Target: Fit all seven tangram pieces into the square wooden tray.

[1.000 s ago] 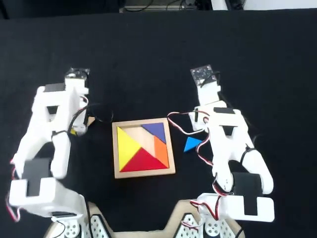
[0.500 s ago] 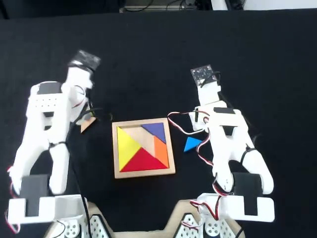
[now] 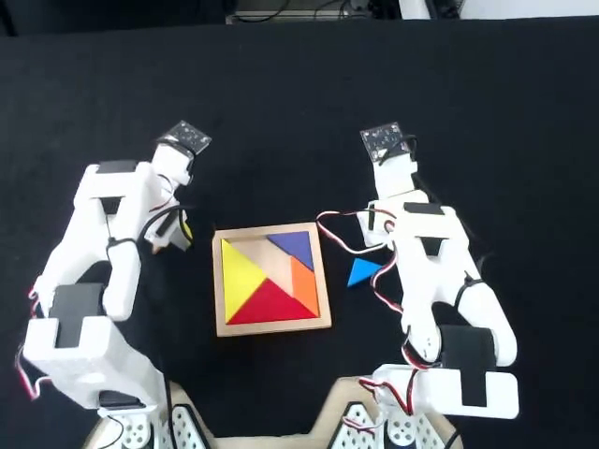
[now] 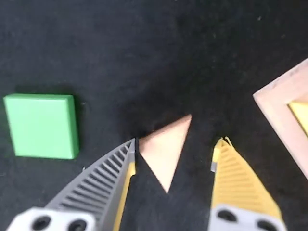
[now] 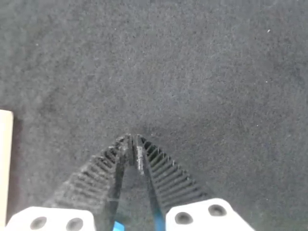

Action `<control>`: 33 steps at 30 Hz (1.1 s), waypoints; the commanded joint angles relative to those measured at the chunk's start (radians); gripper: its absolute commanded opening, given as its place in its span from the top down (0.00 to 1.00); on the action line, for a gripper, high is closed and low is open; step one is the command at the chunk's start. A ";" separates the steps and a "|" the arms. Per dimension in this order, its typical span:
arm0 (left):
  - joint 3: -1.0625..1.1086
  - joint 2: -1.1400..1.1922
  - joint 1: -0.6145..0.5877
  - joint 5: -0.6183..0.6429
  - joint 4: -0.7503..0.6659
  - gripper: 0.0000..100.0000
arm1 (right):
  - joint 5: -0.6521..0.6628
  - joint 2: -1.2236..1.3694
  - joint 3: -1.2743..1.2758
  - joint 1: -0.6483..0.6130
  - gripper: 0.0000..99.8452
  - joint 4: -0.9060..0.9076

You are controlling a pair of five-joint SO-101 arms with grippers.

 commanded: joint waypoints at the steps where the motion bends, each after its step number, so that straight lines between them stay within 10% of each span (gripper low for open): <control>1: -0.022 0.011 0.018 -0.003 -0.011 0.75 | 0.008 0.002 -0.045 -0.014 0.99 0.000; 14: -0.048 -0.051 -0.022 -0.014 -0.008 0.74 | 0.008 0.002 -0.045 -0.015 0.99 0.000; 33: -0.002 -0.051 0.019 -0.384 -0.003 0.75 | 0.008 0.002 -0.044 -0.017 0.99 -0.012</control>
